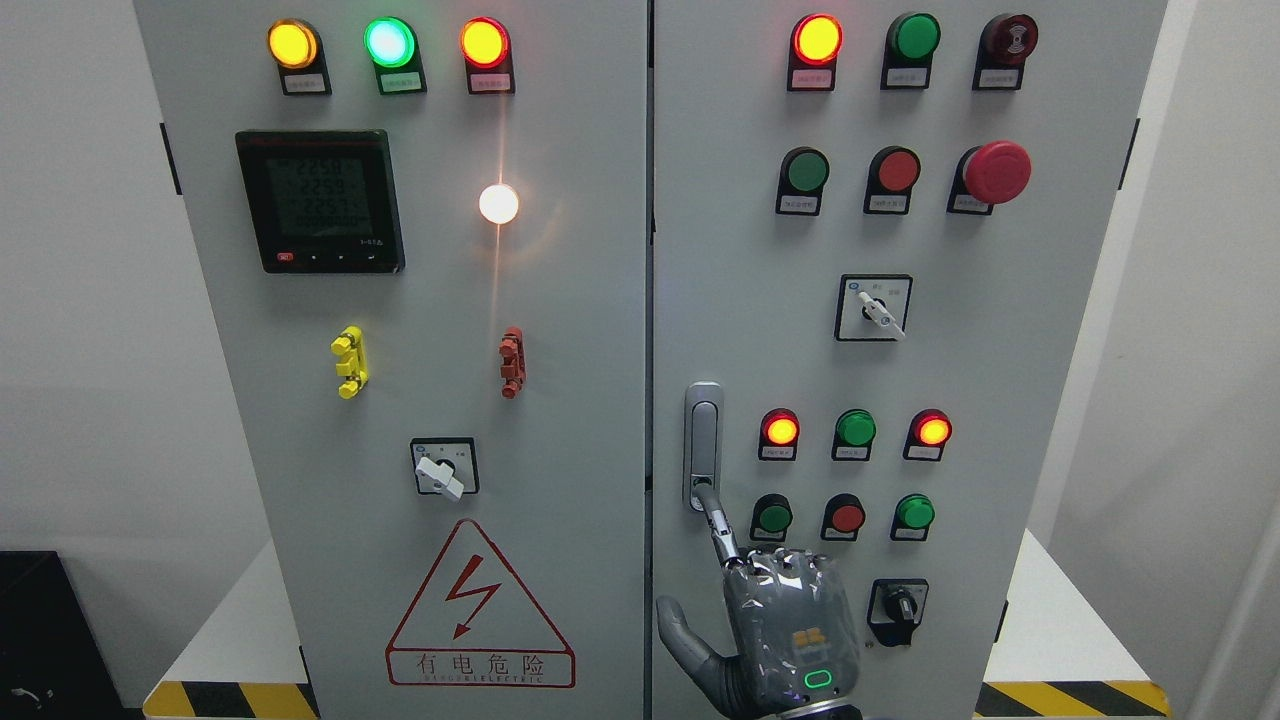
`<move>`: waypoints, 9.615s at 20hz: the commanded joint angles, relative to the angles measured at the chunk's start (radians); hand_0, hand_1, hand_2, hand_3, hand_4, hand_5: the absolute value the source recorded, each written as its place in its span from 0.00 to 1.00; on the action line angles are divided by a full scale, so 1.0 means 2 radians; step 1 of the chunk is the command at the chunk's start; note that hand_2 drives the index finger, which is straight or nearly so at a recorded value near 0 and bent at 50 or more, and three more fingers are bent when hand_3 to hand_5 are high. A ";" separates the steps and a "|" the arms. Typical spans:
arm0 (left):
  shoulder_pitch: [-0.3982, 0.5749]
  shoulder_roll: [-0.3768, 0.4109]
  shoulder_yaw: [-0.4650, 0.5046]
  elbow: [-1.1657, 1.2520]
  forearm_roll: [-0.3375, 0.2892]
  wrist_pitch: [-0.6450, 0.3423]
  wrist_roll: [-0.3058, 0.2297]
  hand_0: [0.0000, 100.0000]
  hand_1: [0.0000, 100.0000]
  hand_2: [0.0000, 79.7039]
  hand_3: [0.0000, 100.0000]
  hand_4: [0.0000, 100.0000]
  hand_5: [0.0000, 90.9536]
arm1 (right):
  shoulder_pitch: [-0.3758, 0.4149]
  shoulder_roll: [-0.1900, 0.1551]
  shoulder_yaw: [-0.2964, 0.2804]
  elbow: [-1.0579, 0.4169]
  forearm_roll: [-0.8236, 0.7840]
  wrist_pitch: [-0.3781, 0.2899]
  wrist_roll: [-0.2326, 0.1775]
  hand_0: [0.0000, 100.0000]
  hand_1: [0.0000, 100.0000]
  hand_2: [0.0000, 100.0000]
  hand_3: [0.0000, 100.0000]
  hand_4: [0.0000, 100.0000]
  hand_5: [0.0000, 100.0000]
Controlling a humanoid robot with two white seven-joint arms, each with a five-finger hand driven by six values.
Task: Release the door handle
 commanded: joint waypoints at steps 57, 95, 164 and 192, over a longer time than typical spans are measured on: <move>0.008 0.000 0.000 0.000 0.000 0.000 0.000 0.12 0.56 0.00 0.00 0.00 0.00 | -0.009 0.004 0.001 0.022 -0.002 0.013 0.008 0.36 0.23 0.10 1.00 1.00 1.00; 0.008 0.000 0.000 0.000 0.000 0.000 0.000 0.12 0.56 0.00 0.00 0.00 0.00 | -0.003 0.005 0.001 0.024 -0.002 0.014 0.017 0.37 0.24 0.12 1.00 1.00 1.00; 0.008 -0.001 0.000 0.001 0.000 0.000 0.000 0.12 0.56 0.00 0.00 0.00 0.00 | 0.001 0.005 0.003 0.001 -0.003 0.014 0.017 0.36 0.24 0.13 1.00 1.00 1.00; 0.008 0.000 0.000 0.001 0.000 0.000 0.000 0.12 0.56 0.00 0.00 0.00 0.00 | 0.011 0.005 0.003 -0.038 -0.004 0.011 0.017 0.36 0.24 0.33 1.00 1.00 1.00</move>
